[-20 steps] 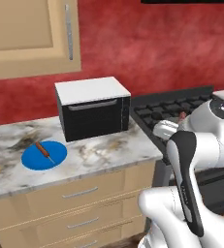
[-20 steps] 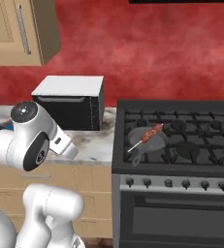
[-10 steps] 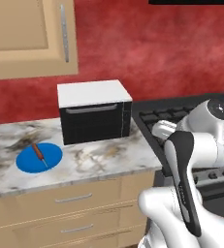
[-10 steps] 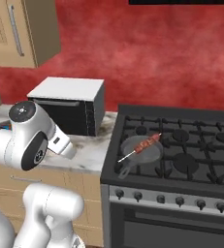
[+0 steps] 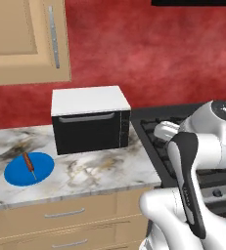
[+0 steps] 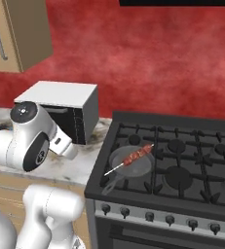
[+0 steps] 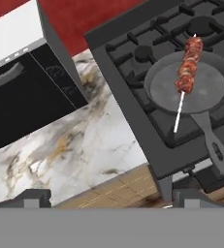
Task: Place the cold items (tangerine and orange) from the fridge in one tupperware on the dining counter. Place the warm items (kebab skewer and hot dog) in the stove area in another tupperware.
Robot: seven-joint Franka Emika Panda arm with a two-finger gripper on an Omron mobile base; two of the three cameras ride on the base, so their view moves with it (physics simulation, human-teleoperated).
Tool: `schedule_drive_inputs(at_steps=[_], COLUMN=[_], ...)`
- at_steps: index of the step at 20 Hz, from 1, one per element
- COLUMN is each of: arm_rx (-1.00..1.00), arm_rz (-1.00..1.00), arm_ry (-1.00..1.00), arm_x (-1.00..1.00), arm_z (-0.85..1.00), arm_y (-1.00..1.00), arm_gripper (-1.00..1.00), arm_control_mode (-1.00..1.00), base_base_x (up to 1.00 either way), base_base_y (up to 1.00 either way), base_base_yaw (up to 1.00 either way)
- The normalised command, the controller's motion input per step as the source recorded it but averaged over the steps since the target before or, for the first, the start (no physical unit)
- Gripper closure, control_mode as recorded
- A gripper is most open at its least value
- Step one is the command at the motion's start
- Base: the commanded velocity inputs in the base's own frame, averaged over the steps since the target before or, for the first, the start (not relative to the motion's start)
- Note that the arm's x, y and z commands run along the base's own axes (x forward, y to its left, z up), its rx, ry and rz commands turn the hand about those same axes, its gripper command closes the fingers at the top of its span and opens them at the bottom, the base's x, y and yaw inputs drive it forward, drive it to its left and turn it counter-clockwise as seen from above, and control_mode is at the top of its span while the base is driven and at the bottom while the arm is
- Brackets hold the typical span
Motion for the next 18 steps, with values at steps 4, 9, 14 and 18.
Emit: schedule_drive_inputs(at_steps=[4, 9, 14, 18], arm_rx=[0.00, 0.00, -0.13, -0.15], arm_rz=[0.00, 0.07, -0.13, -0.36], arm_ry=[0.00, -0.02, 0.13, 0.35], arm_x=[0.00, -0.13, 0.03, 0.03], arm_z=[0.00, -0.10, -0.31, -0.30], arm_y=[0.00, -0.26, -0.69, -0.77], arm_gripper=[-1.00, -1.00, -1.00, -1.00], arm_control_mode=[1.00, -1.00, -1.00, -1.00], base_base_x=[0.55, 0.00, 0.00, 0.00], base_base_y=[-0.13, -0.15, 0.00, 0.00], base_base_yaw=[0.15, 0.06, 0.00, 0.00])
